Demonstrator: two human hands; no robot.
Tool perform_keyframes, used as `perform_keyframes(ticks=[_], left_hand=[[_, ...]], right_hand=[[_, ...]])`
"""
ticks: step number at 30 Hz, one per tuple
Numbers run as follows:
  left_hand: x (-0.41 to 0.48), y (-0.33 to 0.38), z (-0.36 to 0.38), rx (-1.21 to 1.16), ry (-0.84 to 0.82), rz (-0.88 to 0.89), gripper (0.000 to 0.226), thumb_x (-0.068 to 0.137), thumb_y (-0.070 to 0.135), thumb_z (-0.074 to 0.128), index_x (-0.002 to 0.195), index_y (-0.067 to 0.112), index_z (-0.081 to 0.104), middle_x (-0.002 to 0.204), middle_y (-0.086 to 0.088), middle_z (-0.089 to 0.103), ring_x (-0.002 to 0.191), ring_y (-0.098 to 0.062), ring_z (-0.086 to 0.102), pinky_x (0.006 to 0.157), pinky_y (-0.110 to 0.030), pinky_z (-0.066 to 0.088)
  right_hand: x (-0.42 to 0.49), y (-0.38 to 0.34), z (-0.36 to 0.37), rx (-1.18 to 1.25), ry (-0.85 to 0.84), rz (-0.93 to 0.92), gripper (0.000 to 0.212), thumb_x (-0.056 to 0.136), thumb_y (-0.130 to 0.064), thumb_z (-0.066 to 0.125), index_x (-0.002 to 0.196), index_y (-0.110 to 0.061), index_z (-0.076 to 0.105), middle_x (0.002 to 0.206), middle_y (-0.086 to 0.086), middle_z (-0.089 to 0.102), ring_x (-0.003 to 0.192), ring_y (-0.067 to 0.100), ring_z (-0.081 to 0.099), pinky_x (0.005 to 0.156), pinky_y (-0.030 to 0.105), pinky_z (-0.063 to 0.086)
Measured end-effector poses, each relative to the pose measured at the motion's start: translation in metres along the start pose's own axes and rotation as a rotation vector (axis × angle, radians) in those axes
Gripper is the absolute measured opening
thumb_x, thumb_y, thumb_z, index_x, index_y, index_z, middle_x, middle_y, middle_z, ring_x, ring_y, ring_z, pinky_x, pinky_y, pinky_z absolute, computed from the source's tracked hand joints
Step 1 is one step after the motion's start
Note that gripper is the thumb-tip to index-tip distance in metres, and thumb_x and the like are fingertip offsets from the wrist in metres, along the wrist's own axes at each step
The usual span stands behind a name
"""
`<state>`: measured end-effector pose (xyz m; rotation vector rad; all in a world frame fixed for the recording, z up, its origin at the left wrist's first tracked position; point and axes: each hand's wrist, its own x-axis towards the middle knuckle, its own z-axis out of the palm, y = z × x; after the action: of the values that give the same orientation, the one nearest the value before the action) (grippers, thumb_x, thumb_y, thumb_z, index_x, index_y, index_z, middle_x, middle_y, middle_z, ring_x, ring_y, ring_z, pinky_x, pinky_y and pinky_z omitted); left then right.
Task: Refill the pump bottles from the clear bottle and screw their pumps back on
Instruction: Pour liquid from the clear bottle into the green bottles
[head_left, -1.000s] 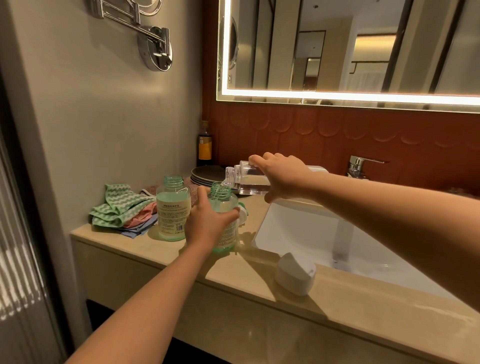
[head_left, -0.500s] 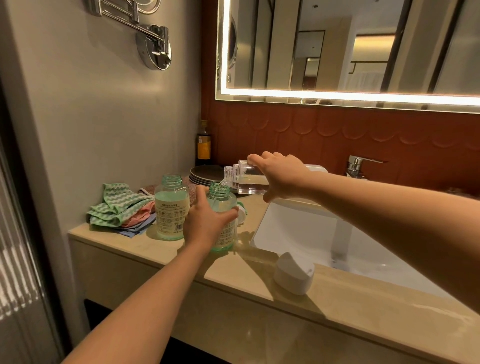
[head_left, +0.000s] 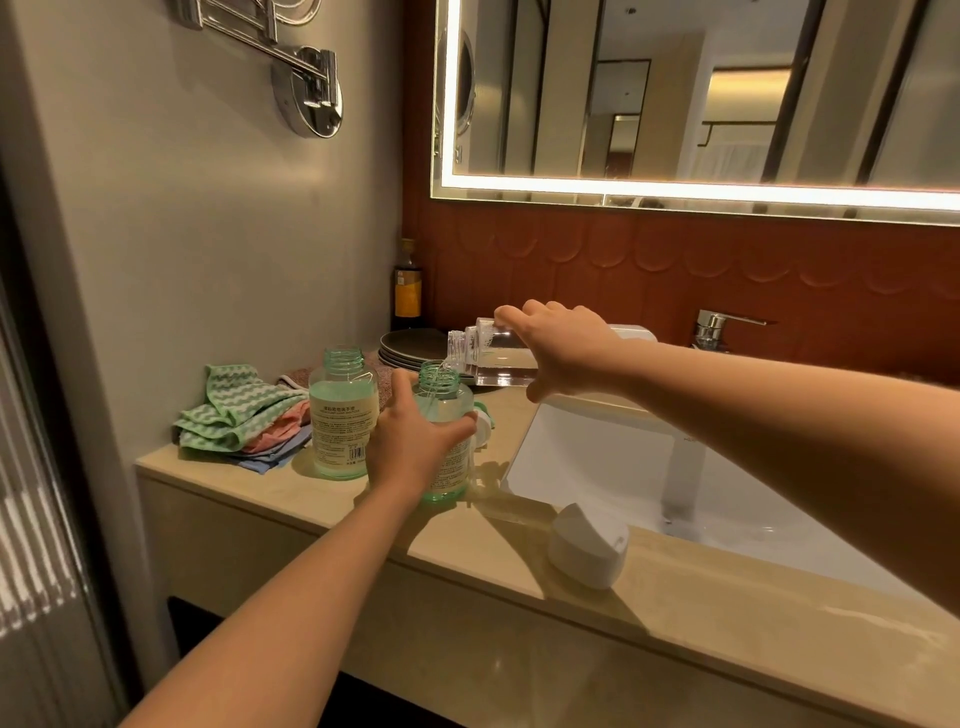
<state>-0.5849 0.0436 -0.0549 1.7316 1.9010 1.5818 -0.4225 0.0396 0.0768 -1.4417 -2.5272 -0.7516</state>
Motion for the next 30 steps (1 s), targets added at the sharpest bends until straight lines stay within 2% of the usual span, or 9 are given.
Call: perform_keyframes(ticks=[3, 10, 21, 30], left_hand=[[-0.0003, 0.0002, -0.0001, 0.003, -0.001, 0.003, 0.070, 0.067, 0.054, 0.072, 0.115, 0.026, 0.029, 0.093, 0.003, 0.050, 0.077, -0.020, 0.053, 0.044, -0.021, 0.033], [-0.0003, -0.0003, 0.0000, 0.006, 0.000, 0.008, 0.070, 0.067, 0.054, 0.072, 0.115, 0.026, 0.029, 0.093, 0.003, 0.049, 0.077, -0.020, 0.053, 0.044, -0.021, 0.034], [0.0004, -0.0012, 0.0009, 0.004, 0.006, 0.011, 0.070, 0.066, 0.057, 0.071, 0.114, 0.029, 0.028, 0.093, 0.004, 0.048, 0.076, -0.019, 0.052, 0.044, -0.021, 0.036], [0.0003, -0.0017, 0.0007, -0.008, 0.001, 0.002, 0.070, 0.066, 0.056, 0.071, 0.114, 0.030, 0.028, 0.093, 0.004, 0.050, 0.077, -0.019, 0.053, 0.045, -0.020, 0.034]], right_hand=[[0.0002, 0.0002, -0.0009, 0.000, -0.001, -0.003, 0.089, 0.070, -0.032, 0.079, 0.140, -0.020, 0.026, 0.120, 0.009, 0.050, 0.098, 0.020, 0.045, 0.070, 0.029, 0.036], [0.0002, -0.0001, -0.0006, 0.002, -0.001, 0.000, 0.088, 0.070, -0.032, 0.079, 0.140, -0.020, 0.027, 0.118, 0.008, 0.050, 0.089, 0.016, 0.037, 0.068, 0.029, 0.036], [-0.0006, -0.0014, -0.0026, -0.002, 0.000, -0.002, 0.088, 0.070, -0.031, 0.078, 0.140, -0.019, 0.026, 0.119, 0.008, 0.050, 0.099, 0.021, 0.047, 0.070, 0.029, 0.037], [0.0005, -0.0012, -0.0009, -0.003, 0.012, 0.001, 0.090, 0.069, -0.032, 0.079, 0.141, -0.020, 0.026, 0.120, 0.008, 0.051, 0.101, 0.022, 0.047, 0.072, 0.029, 0.037]])
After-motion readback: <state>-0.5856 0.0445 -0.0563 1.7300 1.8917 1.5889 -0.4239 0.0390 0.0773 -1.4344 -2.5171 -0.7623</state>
